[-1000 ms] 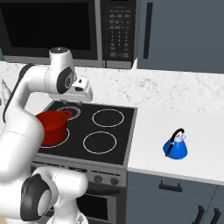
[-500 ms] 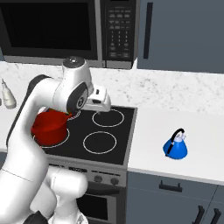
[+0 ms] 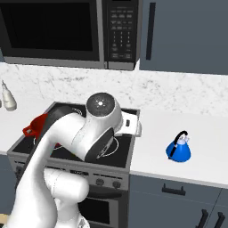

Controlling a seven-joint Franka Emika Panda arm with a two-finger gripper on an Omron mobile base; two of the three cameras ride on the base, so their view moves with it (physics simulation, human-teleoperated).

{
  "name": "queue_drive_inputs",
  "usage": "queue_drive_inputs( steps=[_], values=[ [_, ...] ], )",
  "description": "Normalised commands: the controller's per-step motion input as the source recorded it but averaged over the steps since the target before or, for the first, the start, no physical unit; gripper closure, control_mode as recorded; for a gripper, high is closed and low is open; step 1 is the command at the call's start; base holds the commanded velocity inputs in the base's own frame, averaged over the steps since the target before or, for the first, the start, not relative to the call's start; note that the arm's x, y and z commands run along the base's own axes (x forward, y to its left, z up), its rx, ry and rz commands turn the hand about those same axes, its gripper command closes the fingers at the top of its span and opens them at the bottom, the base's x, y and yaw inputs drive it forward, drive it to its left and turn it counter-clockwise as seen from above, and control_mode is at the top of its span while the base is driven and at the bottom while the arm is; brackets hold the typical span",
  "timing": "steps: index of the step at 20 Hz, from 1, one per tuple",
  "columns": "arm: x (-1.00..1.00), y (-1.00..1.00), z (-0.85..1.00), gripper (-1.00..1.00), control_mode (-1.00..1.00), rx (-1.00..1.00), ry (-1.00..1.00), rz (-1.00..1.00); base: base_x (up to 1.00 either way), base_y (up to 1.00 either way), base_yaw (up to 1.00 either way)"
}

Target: Pick the kettle from the counter and place it on a stove burner. Then turn the burner on.

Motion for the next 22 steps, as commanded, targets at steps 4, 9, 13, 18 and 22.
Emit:
queue_drive_inputs(
  steps=[4, 9, 13, 18, 22],
  values=[
    [-0.47, -0.98, 0.02, -1.00, -1.00, -0.01, -0.20, -0.03, 0.00, 0.00, 0.00],
    [-0.02, -1.00, 0.00, -1.00, -1.00, -0.07, -0.08, -0.11, 0.00, 0.00, 0.00],
    [0.57, -1.00, 0.00, -1.00, -1.00, -0.03, 0.07, -0.19, 0.00, 0.00, 0.00],
    [0.94, -0.75, -0.02, -1.00, -1.00, 0.00, 0.15, -0.13, 0.00, 0.00, 0.00],
    [0.95, -0.28, -0.13, -1.00, -1.00, 0.00, 0.23, -0.09, 0.00, 0.00, 0.00]
  ],
)
